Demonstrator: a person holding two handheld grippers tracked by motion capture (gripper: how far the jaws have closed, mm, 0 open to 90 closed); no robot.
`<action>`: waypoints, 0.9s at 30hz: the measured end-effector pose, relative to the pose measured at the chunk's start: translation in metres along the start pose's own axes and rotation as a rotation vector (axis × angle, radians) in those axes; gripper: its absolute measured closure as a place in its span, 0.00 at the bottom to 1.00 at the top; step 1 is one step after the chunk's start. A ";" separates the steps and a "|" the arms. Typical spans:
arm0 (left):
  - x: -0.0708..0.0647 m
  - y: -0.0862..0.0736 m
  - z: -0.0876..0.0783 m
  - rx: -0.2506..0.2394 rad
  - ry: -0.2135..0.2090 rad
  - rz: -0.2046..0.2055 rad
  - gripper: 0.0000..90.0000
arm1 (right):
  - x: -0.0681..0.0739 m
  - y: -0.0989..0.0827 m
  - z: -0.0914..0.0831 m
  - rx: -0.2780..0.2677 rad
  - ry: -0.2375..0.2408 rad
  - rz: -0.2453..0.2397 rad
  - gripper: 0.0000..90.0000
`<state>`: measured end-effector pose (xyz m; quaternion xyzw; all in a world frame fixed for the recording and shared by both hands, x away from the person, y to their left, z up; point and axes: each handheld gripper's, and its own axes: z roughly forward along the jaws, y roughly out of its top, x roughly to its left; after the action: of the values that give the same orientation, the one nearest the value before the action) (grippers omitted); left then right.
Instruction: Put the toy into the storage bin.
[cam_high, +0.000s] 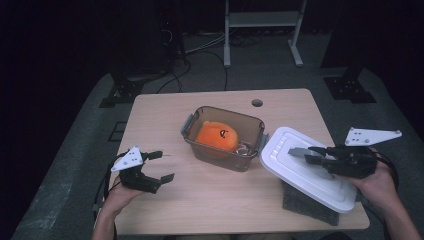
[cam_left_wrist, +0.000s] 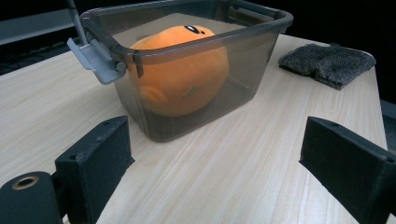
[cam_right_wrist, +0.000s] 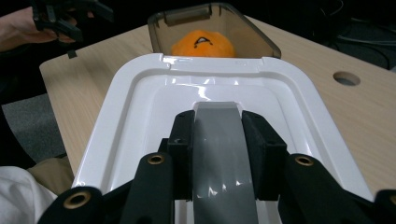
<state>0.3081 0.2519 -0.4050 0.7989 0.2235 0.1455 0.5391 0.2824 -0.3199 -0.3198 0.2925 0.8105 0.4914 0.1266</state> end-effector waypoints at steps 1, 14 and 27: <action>0.000 0.000 0.000 0.001 0.000 0.000 0.09 | 0.001 0.004 0.001 -0.003 0.002 -0.003 0.73; 0.001 0.000 -0.002 -0.006 0.003 -0.001 0.09 | 0.006 0.049 0.030 0.002 0.061 -0.060 0.73; 0.001 -0.001 -0.004 -0.011 0.003 -0.003 0.09 | 0.015 0.076 0.057 0.017 0.106 -0.111 0.73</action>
<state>0.3070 0.2557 -0.4044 0.7953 0.2247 0.1472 0.5434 0.3253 -0.2428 -0.2799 0.2218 0.8351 0.4917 0.1081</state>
